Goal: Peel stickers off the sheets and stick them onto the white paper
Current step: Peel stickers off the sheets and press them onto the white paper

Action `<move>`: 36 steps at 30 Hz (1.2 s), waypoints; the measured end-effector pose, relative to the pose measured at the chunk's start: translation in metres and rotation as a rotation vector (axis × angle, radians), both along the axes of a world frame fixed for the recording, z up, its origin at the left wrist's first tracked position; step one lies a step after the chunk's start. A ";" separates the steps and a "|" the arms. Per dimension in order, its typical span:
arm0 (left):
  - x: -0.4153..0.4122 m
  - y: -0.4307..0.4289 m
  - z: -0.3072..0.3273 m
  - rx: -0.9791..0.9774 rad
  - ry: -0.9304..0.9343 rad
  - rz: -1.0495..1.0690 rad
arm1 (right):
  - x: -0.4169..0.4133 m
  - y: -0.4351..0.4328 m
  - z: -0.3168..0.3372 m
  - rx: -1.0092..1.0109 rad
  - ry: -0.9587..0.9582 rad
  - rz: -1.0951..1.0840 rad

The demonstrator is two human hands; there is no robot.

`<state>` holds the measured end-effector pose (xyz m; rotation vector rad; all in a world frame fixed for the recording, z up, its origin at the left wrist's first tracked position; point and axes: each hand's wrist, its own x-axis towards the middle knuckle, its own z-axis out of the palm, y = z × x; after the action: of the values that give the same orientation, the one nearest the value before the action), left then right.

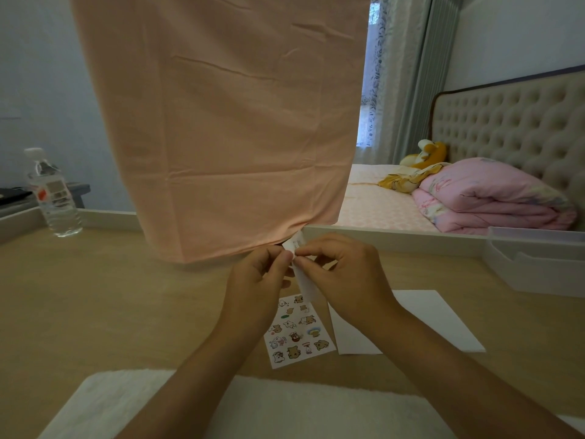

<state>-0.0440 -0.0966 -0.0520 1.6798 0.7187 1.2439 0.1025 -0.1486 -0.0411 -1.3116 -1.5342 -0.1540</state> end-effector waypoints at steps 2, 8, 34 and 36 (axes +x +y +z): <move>0.001 0.001 -0.002 0.022 0.003 0.016 | -0.001 0.000 0.000 -0.016 0.019 0.008; 0.000 -0.001 -0.002 0.039 -0.028 -0.009 | -0.002 -0.001 0.003 -0.077 0.074 0.047; -0.003 0.003 -0.002 0.169 0.068 0.021 | 0.003 -0.002 0.003 -0.105 0.013 0.059; -0.004 0.002 0.000 0.166 0.064 0.010 | 0.004 -0.002 0.004 -0.105 0.028 0.060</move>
<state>-0.0475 -0.0946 -0.0522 1.8604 0.6775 1.2914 0.1067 -0.1510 -0.0373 -1.3424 -1.5736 -0.0171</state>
